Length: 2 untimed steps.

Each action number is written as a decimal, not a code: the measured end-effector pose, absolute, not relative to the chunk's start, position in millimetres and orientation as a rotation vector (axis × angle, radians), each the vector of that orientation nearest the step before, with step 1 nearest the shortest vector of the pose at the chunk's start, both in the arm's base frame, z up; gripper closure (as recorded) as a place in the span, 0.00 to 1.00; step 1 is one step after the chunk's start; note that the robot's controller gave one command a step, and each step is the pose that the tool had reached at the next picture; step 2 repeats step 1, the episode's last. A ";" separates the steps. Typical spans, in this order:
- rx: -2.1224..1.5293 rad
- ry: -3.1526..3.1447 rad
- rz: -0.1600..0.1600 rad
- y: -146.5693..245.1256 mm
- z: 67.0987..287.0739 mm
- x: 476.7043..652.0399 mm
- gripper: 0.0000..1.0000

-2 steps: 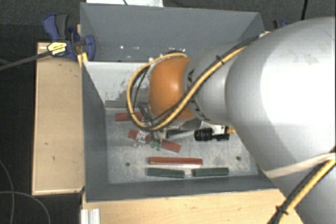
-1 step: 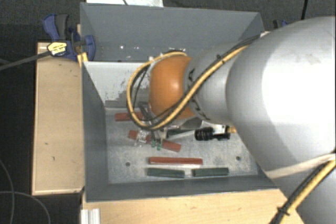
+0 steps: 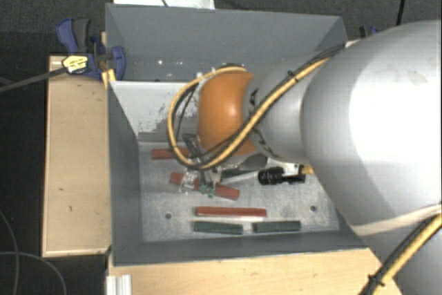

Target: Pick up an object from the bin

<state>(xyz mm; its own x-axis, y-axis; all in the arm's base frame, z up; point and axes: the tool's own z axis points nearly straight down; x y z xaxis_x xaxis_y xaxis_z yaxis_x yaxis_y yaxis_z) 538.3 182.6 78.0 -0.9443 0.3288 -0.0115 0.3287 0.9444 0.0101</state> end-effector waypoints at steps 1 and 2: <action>0.523 3.097 0.002 181.7 85.4 536.0 1.00; 0.523 3.097 0.002 181.7 85.4 536.0 1.00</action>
Offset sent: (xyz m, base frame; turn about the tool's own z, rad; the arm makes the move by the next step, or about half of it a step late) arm -0.0002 0.0000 0.0983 -0.0001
